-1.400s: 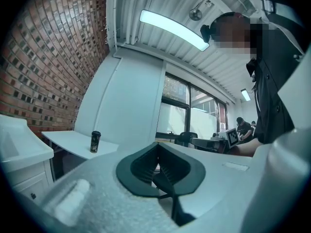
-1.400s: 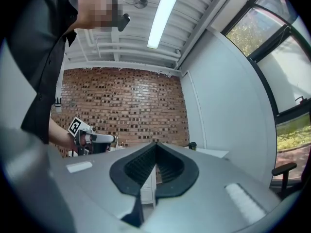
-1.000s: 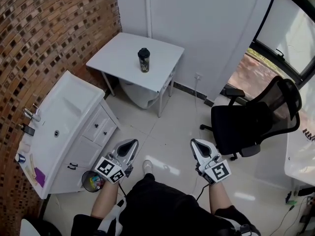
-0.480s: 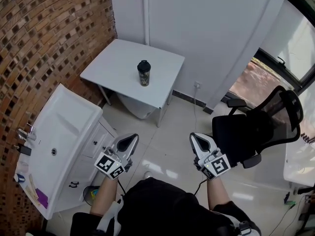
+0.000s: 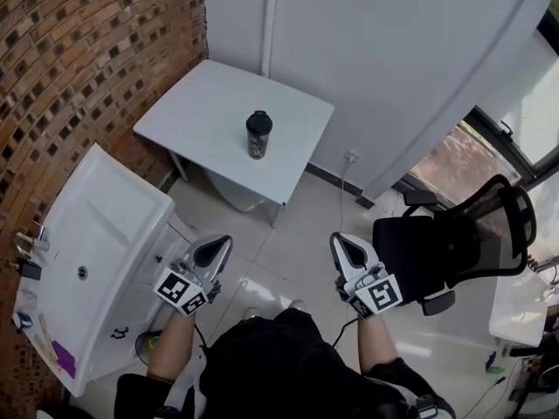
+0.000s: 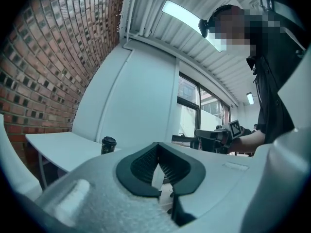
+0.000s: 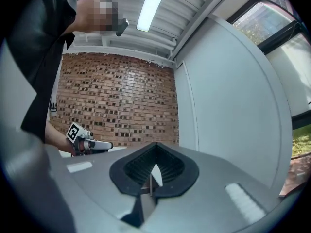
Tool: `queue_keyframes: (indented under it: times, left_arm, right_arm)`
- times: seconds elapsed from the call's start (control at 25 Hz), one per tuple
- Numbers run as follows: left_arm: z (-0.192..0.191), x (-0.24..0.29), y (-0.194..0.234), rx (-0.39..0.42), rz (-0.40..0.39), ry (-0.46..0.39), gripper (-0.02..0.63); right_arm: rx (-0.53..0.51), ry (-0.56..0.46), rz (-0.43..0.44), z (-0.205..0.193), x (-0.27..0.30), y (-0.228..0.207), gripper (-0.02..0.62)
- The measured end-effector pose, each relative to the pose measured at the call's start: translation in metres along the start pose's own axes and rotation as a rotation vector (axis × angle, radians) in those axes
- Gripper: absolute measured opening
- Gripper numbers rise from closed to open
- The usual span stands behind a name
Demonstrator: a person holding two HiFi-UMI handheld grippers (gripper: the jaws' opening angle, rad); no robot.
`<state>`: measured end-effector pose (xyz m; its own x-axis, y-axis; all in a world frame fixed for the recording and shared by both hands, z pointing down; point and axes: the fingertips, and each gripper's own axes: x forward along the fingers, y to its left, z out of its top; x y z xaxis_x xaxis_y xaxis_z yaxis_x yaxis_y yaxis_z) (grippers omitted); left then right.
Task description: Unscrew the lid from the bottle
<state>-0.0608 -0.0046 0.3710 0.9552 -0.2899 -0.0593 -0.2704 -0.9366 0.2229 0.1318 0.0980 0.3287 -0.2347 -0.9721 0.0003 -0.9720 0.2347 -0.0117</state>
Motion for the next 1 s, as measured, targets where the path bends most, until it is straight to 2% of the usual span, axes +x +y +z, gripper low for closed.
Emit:
queue_keyframes:
  times: [0.16,0.32,0.48,0.68,1.0]
  left_arm:
    - [-0.008,0.031,0.01,0.003,0.0,0.009,0.003]
    - [-0.019,0.07,0.031,0.002,0.043,0.038,0.003]
    - [-0.005,0.123,0.06,0.012,0.104,-0.001,0.003]
    - [0.01,0.189,0.081,0.039,0.122,-0.026,0.003]
    - [0.001,0.224,0.111,0.023,0.224,-0.004,0.003]
  right_arm:
    - [-0.008,0.01,0.064,-0.011,0.03,-0.023,0.005]
    - [-0.007,-0.007,0.124,-0.018,0.065,-0.061,0.005]
    - [0.008,-0.047,0.171,-0.018,0.101,-0.116,0.005]
    - [0.02,-0.073,0.239,-0.012,0.148,-0.168,0.005]
    - [0.021,-0.052,0.355,-0.017,0.195,-0.213,0.005]
